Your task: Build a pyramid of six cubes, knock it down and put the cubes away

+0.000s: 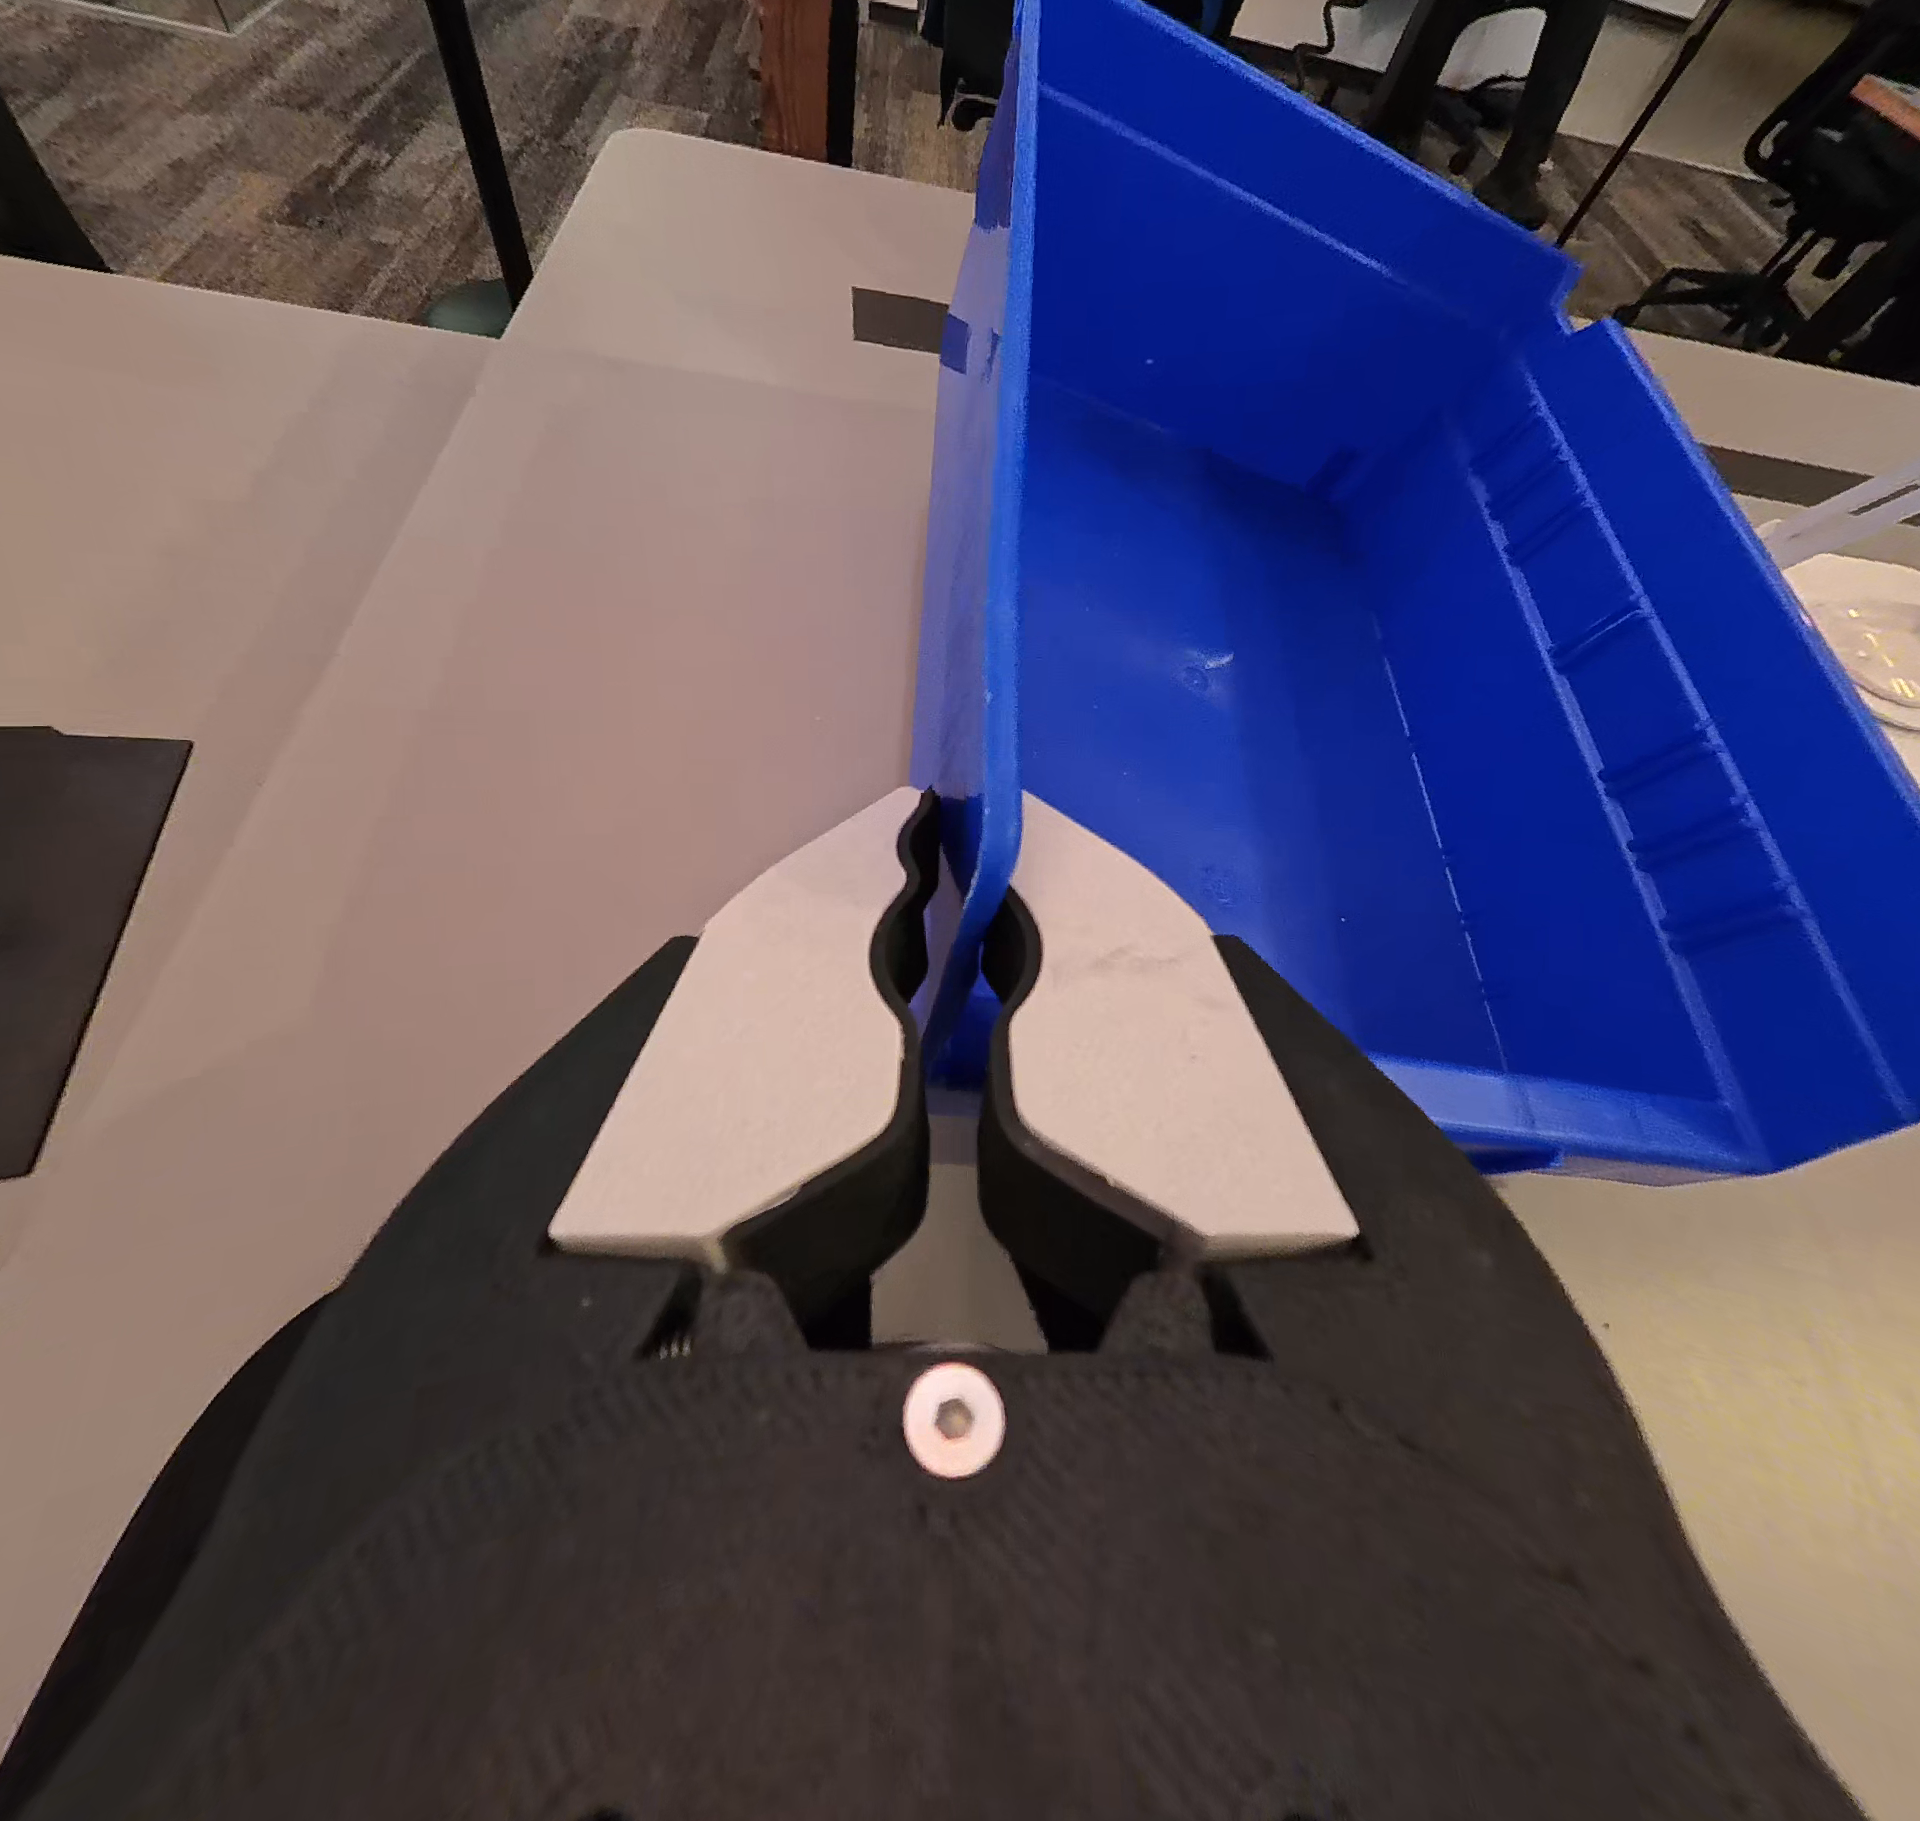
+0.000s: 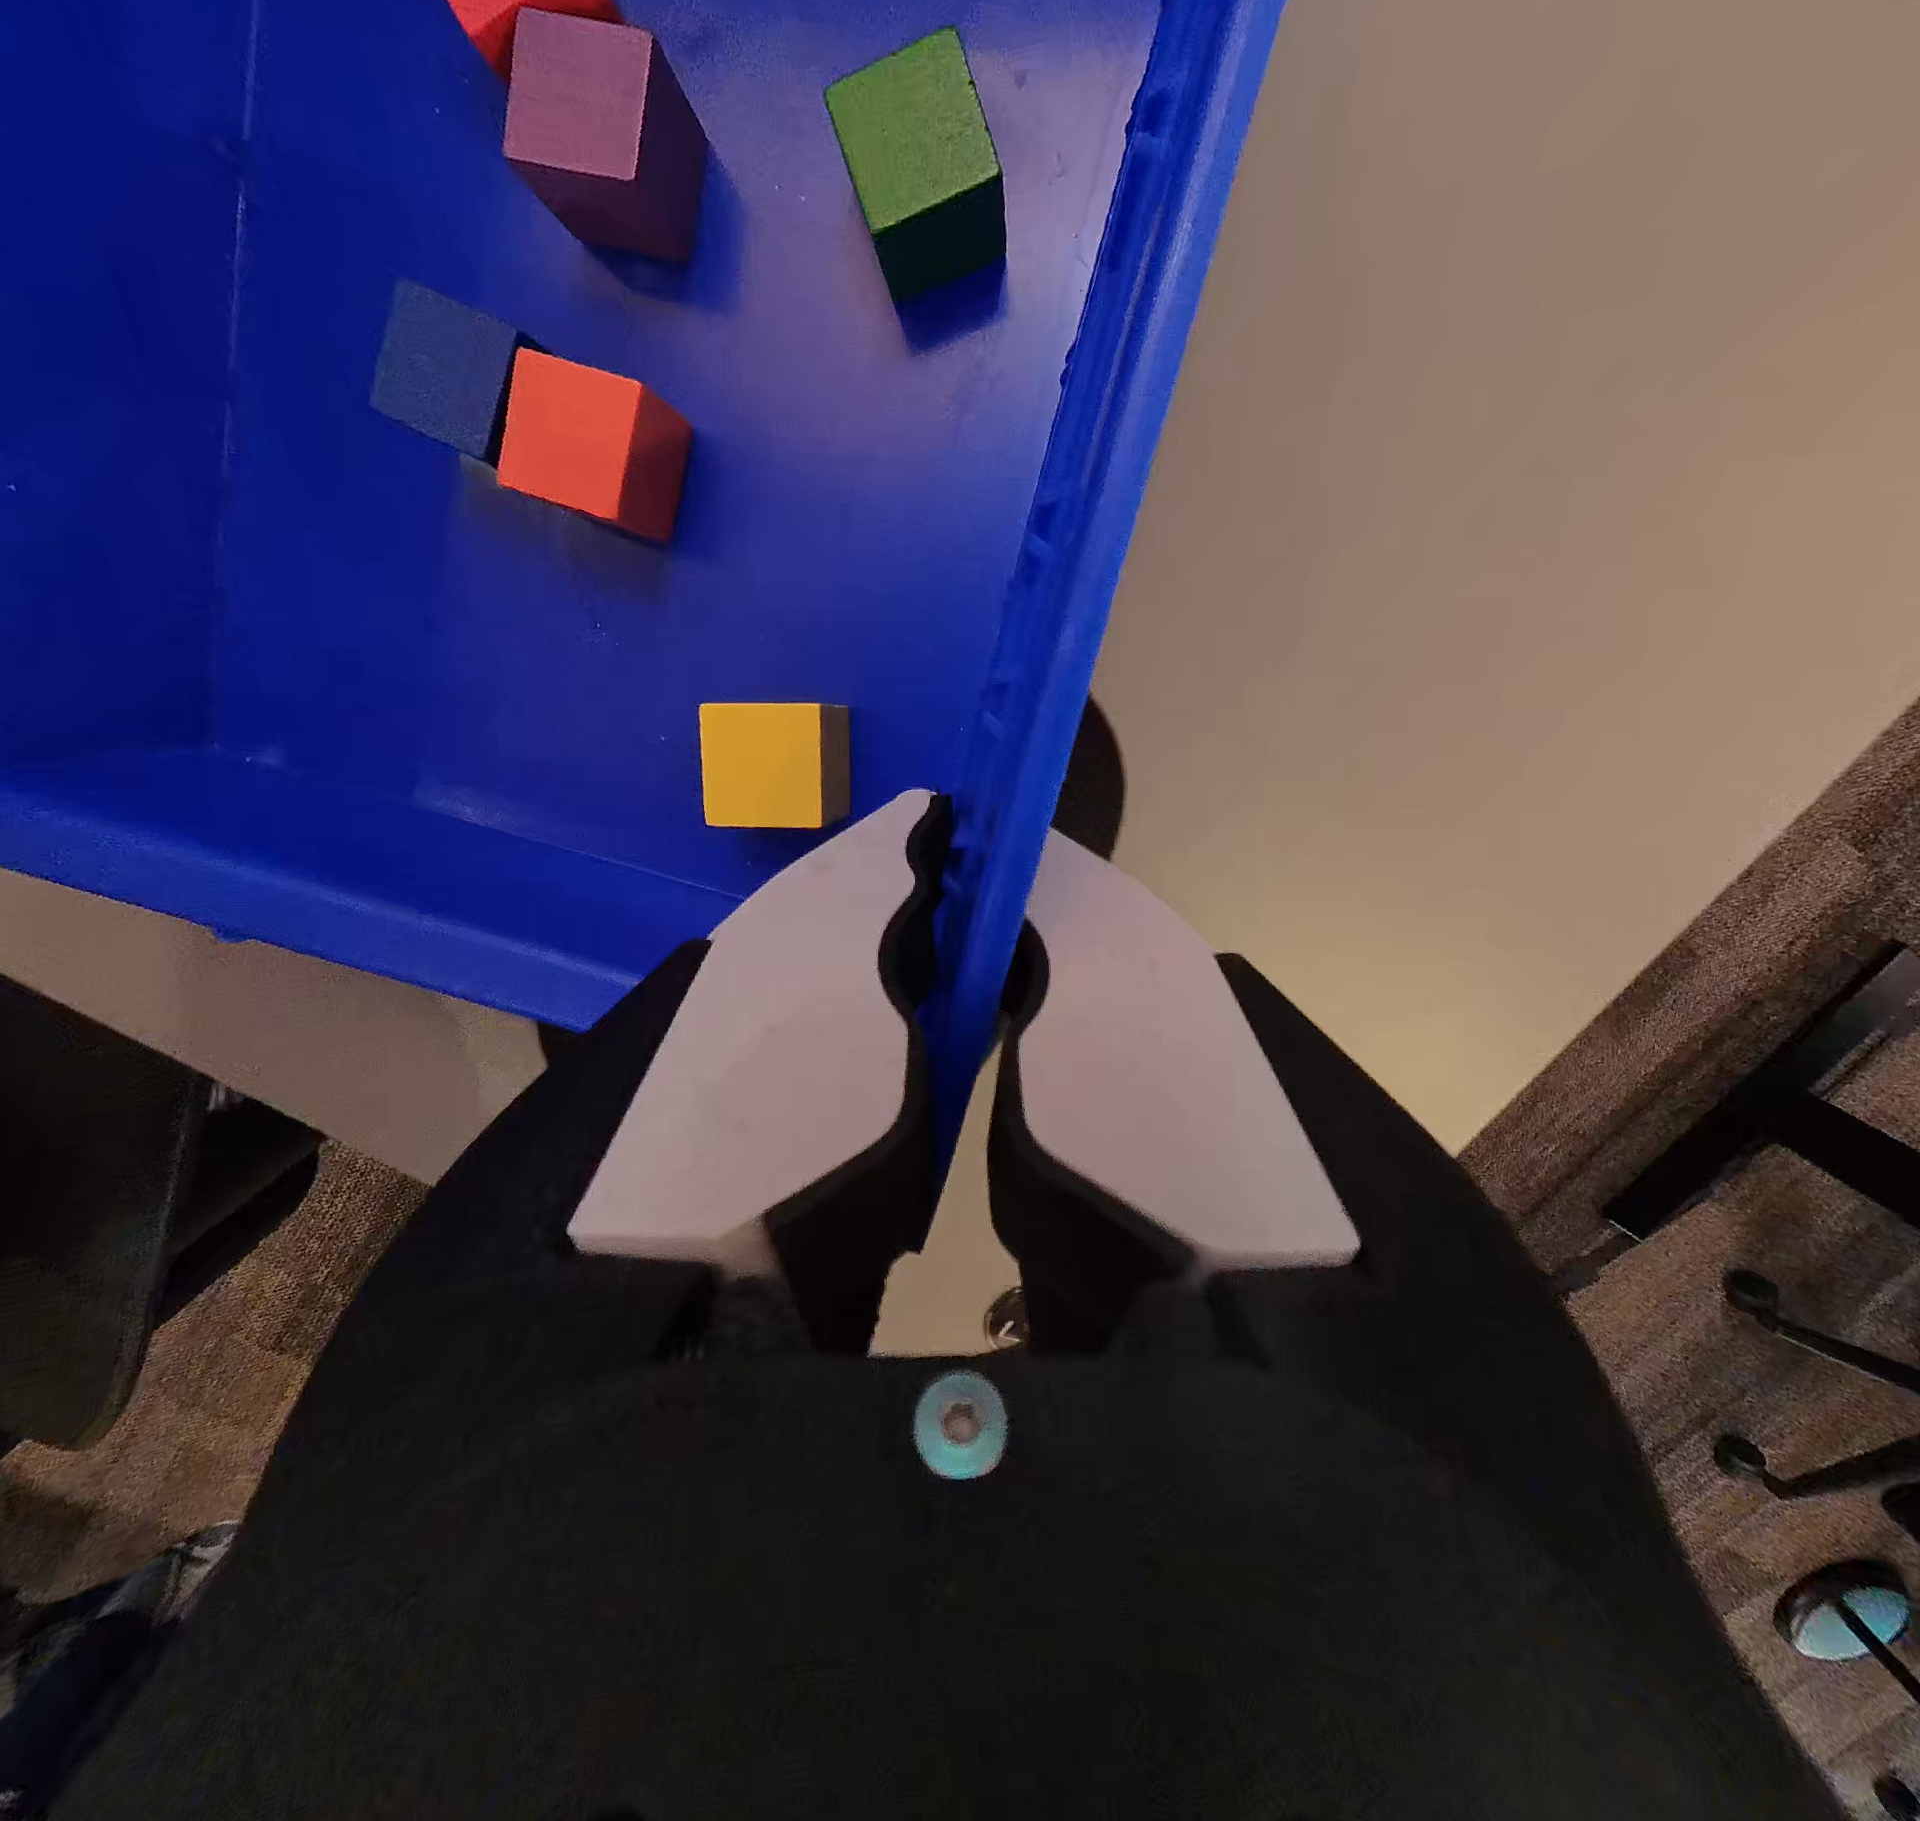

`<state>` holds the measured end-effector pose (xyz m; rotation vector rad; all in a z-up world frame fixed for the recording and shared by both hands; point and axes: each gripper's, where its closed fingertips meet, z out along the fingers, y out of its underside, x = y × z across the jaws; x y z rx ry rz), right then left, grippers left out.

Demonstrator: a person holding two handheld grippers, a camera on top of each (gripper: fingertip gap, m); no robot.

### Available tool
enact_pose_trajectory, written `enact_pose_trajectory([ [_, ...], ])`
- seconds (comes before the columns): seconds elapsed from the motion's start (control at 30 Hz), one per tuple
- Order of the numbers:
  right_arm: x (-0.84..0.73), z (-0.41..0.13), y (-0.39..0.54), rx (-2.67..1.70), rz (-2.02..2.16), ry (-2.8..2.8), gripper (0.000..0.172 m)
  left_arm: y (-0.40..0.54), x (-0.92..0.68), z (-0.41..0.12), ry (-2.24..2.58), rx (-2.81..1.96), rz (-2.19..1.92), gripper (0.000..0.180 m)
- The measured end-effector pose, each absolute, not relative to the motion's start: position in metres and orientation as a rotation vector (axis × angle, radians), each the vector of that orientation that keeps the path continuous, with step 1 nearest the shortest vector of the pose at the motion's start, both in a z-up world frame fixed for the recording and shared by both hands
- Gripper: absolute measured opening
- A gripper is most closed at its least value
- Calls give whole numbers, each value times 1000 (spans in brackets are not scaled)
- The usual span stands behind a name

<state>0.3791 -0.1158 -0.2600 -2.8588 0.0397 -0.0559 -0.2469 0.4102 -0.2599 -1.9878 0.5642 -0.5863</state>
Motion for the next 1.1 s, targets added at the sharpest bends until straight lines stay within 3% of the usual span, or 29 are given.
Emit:
enact_pose_trajectory([
  [0.63,255,-293,-114,-2788,113,-121,7,413,-257,-238,509,-1854,-620,7],
  [1.1,163,-303,-23,-2702,261,-365,6,412,-280,-211,438,-1789,-657,7],
])
